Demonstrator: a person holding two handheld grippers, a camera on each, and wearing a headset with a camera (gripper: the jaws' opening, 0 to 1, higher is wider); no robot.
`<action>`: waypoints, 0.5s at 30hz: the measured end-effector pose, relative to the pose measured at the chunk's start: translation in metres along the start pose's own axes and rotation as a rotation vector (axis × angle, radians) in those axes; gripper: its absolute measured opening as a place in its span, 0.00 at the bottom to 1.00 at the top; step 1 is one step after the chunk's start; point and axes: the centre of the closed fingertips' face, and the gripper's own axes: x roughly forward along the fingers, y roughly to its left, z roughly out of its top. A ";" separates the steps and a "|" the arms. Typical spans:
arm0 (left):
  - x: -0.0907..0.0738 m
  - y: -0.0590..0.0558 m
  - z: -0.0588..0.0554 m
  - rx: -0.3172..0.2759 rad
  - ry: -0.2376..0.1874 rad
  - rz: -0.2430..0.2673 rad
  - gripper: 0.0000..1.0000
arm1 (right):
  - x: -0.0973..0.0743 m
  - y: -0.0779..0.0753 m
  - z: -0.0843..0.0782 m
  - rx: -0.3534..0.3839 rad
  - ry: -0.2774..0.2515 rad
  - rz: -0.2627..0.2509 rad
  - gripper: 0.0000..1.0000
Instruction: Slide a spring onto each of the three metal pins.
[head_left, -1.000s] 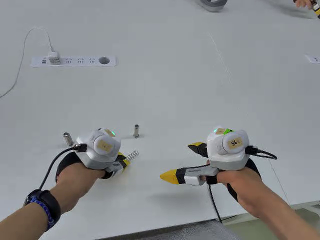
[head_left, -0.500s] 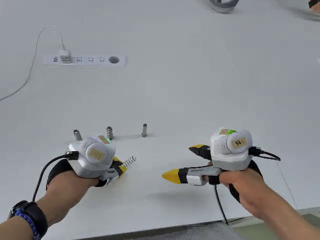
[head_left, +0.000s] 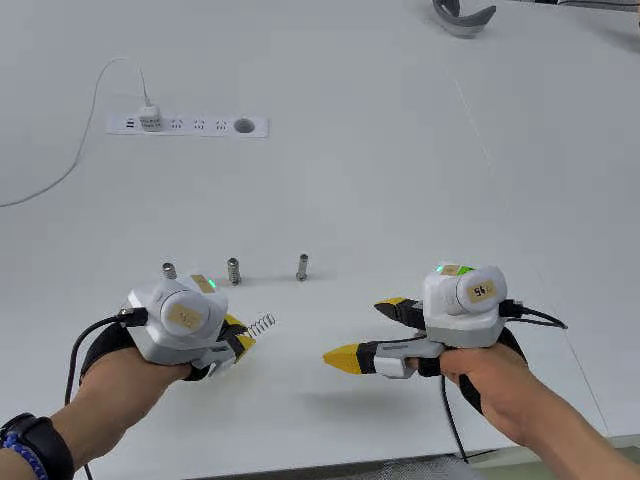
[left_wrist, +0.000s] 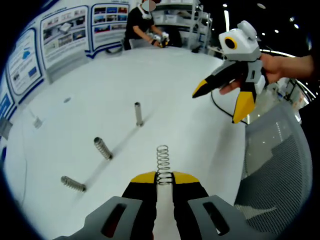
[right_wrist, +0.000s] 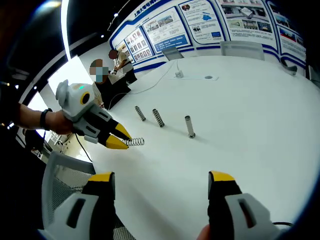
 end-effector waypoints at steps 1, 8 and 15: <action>-0.002 0.000 0.001 0.000 -0.003 0.000 0.10 | 0.001 0.001 0.001 0.002 -0.002 0.005 0.77; -0.009 -0.008 0.005 0.000 -0.019 -0.006 0.10 | 0.006 0.005 0.007 0.016 -0.010 0.030 0.75; -0.013 -0.018 0.009 0.040 -0.021 -0.025 0.10 | 0.012 0.015 0.011 0.028 -0.009 0.086 0.70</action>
